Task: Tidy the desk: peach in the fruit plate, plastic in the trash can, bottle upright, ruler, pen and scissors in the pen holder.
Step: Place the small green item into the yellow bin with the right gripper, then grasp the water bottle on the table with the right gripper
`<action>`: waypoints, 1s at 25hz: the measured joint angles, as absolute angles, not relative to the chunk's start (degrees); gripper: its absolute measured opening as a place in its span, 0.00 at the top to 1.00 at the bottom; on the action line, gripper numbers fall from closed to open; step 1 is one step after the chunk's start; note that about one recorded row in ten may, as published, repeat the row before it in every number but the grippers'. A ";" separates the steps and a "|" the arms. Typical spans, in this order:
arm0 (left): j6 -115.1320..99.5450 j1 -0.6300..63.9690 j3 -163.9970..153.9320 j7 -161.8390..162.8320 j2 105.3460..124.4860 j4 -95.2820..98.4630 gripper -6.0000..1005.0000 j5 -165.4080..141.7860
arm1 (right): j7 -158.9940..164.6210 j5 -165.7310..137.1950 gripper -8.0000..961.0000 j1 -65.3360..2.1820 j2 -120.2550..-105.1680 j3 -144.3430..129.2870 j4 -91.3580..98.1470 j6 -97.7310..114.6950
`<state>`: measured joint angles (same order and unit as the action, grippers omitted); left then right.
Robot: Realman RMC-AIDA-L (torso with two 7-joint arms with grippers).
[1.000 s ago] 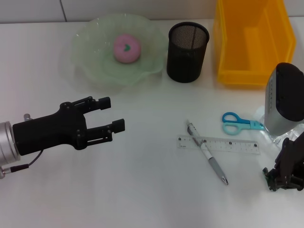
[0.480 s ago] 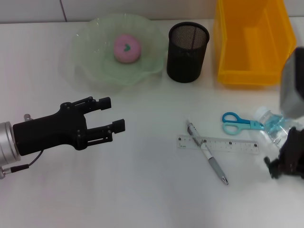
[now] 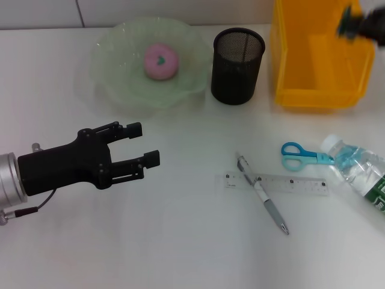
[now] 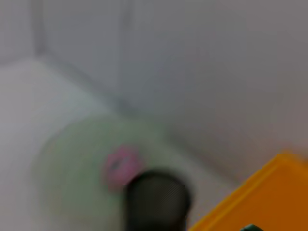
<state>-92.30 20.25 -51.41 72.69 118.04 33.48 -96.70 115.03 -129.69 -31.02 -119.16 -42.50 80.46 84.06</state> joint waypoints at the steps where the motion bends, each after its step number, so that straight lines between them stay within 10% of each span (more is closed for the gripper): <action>1: -92.30 20.27 -51.42 72.70 118.03 33.49 0.23 -96.70 | 115.18 -128.39 0.94 -30.88 -119.18 -42.54 78.76 80.44; 7: -92.22 20.36 -51.42 72.72 118.03 33.19 0.23 -96.75 | 110.99 -122.54 0.94 -33.34 -119.12 -44.53 61.36 61.28; 12: -92.15 20.47 -51.41 72.56 118.03 32.41 0.23 -96.77 | 106.88 -122.47 0.80 -35.86 -119.06 -45.50 55.53 58.46; 15: -91.90 20.48 -51.38 72.30 118.03 32.06 0.23 -96.77 | 106.57 -122.33 0.55 -35.98 -119.07 -46.21 55.21 57.90; 25: -91.75 20.52 -50.97 72.25 118.03 31.99 0.23 -96.77 | 112.76 -123.37 0.33 -32.38 -118.57 -45.93 66.21 71.53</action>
<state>-91.75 20.52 -50.97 72.25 118.03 31.99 -96.77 112.76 -123.37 -32.38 -118.57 -45.93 66.21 71.53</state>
